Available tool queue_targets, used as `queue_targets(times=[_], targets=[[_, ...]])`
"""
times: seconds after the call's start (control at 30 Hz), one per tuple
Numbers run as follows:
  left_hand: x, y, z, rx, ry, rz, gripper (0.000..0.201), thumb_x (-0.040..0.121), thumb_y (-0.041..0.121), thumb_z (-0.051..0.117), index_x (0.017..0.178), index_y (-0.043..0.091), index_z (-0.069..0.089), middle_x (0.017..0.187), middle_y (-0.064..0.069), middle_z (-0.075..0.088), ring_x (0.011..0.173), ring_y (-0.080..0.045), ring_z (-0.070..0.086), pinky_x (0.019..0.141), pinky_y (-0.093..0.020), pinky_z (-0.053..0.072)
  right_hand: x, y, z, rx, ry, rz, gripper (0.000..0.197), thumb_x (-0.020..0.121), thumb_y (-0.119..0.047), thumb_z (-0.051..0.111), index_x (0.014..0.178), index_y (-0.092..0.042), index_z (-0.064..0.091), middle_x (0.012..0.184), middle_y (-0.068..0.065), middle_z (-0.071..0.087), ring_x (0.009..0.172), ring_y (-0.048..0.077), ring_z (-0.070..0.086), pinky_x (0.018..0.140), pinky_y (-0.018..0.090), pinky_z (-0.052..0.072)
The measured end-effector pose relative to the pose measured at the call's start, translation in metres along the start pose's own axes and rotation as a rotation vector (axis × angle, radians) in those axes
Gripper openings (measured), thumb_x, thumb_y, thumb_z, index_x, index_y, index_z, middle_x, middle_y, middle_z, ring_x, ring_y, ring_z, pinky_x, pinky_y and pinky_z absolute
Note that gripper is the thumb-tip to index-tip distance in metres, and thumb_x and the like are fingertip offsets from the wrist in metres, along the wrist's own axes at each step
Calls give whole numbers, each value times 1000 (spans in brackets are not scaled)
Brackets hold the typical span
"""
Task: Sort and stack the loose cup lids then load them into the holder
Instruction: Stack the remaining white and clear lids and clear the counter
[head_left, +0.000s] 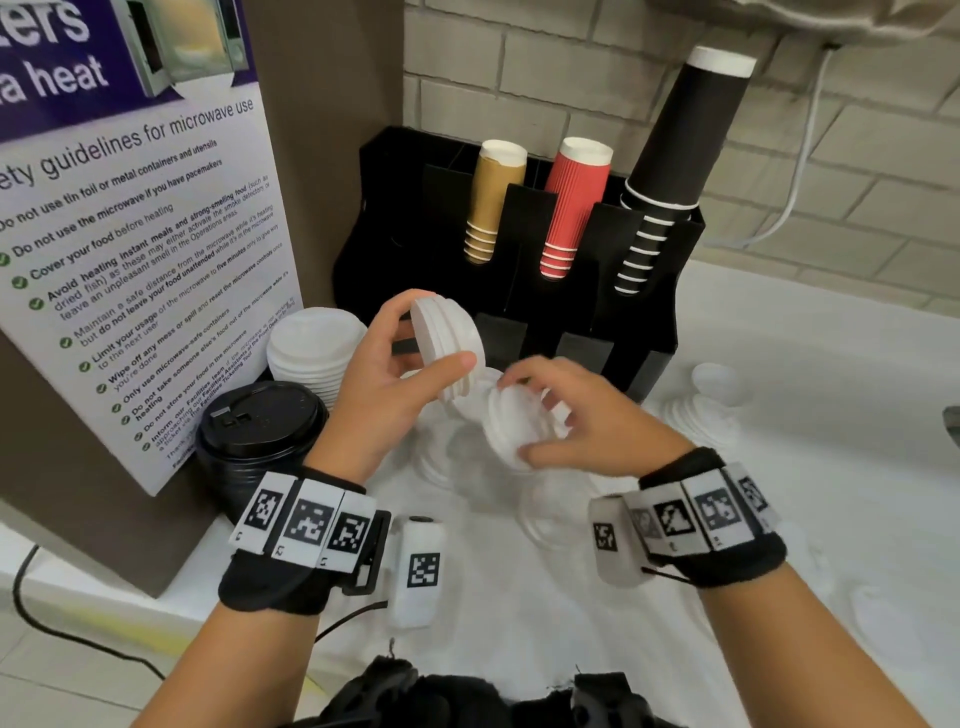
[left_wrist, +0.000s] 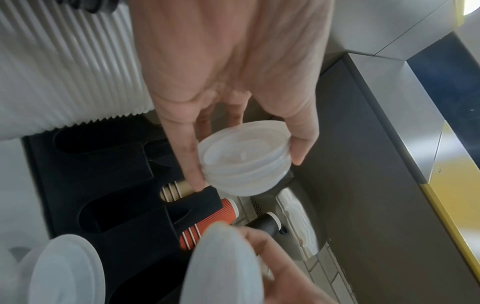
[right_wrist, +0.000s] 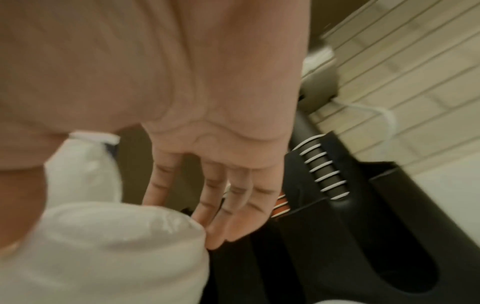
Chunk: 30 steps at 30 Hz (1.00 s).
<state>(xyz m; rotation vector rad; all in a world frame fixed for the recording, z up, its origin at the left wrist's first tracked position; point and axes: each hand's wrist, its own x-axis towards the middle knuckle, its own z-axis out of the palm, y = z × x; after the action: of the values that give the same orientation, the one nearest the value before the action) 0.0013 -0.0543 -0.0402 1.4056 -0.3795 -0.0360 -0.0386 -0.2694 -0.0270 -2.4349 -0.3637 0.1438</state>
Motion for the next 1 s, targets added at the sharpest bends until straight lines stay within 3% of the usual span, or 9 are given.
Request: queue_targets(times=[0.07, 0.13, 0.27, 0.43, 0.57, 0.63, 0.73, 0.87, 1.0], targets=[[-1, -3, 1, 14, -17, -9, 54, 68, 33, 76, 116, 42, 53, 111, 10, 60, 107, -21, 63, 78, -31, 55, -2, 5, -10, 160, 124, 37, 54, 75, -24, 76, 119, -40, 50, 110, -8, 55, 95, 11, 58, 70, 16, 45], [-4, -5, 3, 12, -52, -34, 53, 69, 29, 75, 117, 40, 54, 112, 7, 60, 108, -22, 62, 81, -35, 56, -4, 7, -11, 299, 141, 61, 53, 78, -23, 74, 120, -44, 50, 109, -8, 57, 93, 12, 63, 73, 21, 51], [-9, -8, 5, -91, -206, -118, 59, 66, 30, 78, 121, 30, 54, 107, 11, 63, 94, -9, 66, 70, -26, 53, -11, 4, -3, 438, 107, 55, 56, 74, -27, 70, 121, -49, 50, 113, -4, 56, 93, 18, 66, 81, 31, 54], [-13, -6, 4, -191, -364, -133, 56, 65, 31, 74, 118, 36, 59, 128, -14, 55, 107, -24, 60, 75, -34, 55, -16, -4, 0, 544, 147, -29, 62, 72, -11, 68, 123, -42, 49, 117, -1, 50, 98, 16, 63, 77, 32, 56], [-13, -9, 6, -203, -433, -96, 63, 67, 25, 73, 126, 24, 50, 134, -20, 46, 112, -27, 55, 81, -36, 54, -15, -8, 0, 653, 167, -63, 64, 76, -9, 65, 129, -41, 47, 121, 8, 50, 100, 23, 65, 82, 38, 56], [-12, -10, 9, -245, -391, -115, 65, 65, 23, 71, 126, 28, 49, 128, -18, 51, 107, -26, 58, 72, -38, 56, -12, -10, -1, 745, 188, -36, 62, 77, -12, 64, 129, -41, 48, 122, 12, 52, 101, 26, 66, 83, 42, 56], [-9, -13, 11, -308, -327, -179, 65, 62, 21, 68, 122, 39, 51, 109, -2, 61, 98, -26, 62, 60, -36, 55, -8, -13, 1, 824, 200, 8, 57, 75, -20, 71, 125, -39, 52, 120, 12, 54, 97, 23, 68, 80, 39, 57], [-9, -16, 15, -285, -351, -224, 58, 65, 28, 74, 117, 41, 54, 118, 2, 63, 105, -29, 65, 64, -37, 57, -1, -20, 7, 764, 161, 59, 45, 79, -23, 68, 121, -34, 56, 115, 9, 57, 94, 21, 68, 75, 36, 58], [-9, -15, 20, -133, -330, -143, 63, 65, 32, 81, 120, 42, 52, 118, 5, 60, 105, -25, 65, 67, -36, 58, 0, -22, 5, 733, 157, 107, 42, 79, -30, 62, 120, -36, 55, 112, 16, 60, 100, 25, 65, 81, 41, 58]])
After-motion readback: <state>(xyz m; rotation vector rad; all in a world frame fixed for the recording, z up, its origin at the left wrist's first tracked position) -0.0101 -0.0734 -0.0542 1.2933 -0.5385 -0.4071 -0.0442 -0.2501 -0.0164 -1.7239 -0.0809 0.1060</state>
